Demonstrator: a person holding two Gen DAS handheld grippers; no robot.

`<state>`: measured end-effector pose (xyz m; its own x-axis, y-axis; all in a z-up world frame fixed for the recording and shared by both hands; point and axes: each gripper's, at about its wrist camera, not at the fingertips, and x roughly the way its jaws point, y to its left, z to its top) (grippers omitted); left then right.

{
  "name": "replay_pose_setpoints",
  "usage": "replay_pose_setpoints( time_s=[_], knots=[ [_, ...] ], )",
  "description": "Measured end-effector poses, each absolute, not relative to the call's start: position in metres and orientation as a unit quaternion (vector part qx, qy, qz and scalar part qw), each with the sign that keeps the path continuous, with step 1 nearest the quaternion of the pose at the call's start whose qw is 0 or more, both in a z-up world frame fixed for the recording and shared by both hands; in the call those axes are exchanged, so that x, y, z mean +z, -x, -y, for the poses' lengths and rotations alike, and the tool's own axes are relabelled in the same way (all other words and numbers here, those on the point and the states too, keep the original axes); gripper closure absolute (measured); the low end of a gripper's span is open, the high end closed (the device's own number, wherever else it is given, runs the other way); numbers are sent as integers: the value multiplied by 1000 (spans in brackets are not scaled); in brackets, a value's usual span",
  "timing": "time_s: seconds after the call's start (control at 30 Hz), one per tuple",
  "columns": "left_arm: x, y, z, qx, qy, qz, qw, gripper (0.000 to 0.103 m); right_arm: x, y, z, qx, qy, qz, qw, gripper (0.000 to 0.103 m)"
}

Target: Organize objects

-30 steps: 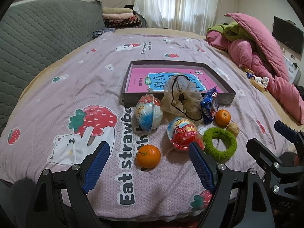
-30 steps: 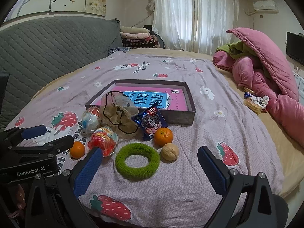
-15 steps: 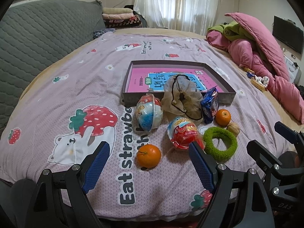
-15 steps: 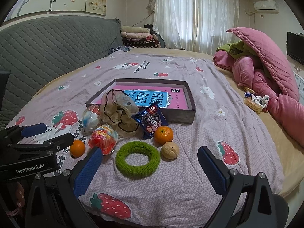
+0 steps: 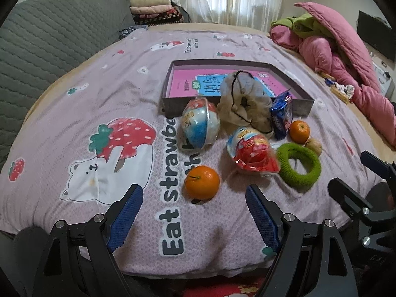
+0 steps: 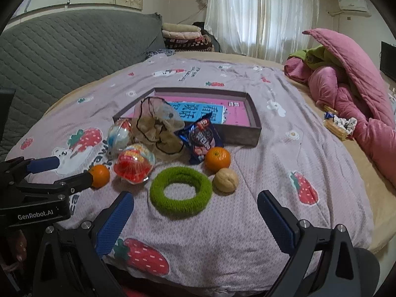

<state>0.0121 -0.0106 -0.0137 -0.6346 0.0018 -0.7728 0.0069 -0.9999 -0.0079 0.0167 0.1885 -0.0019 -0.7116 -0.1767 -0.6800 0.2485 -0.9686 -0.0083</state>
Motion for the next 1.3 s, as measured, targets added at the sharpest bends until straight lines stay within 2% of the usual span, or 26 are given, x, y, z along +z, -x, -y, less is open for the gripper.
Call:
replay_pose_setpoints(
  time_s=[0.4,0.83,1.3],
  knots=[
    [-28,-1,15,-900,-436,-9,7,17,-18,-7,-201,-916,-386,-31,110,2],
    [-13,12,-19,-905,-423,-8,-40,17,-17,13,-230,-919,-386,-21,74,3],
    [-17,43,-41,-894,-445,-11,-48,17,-35,43,-248,-902,-419,-55,87,23]
  ],
)
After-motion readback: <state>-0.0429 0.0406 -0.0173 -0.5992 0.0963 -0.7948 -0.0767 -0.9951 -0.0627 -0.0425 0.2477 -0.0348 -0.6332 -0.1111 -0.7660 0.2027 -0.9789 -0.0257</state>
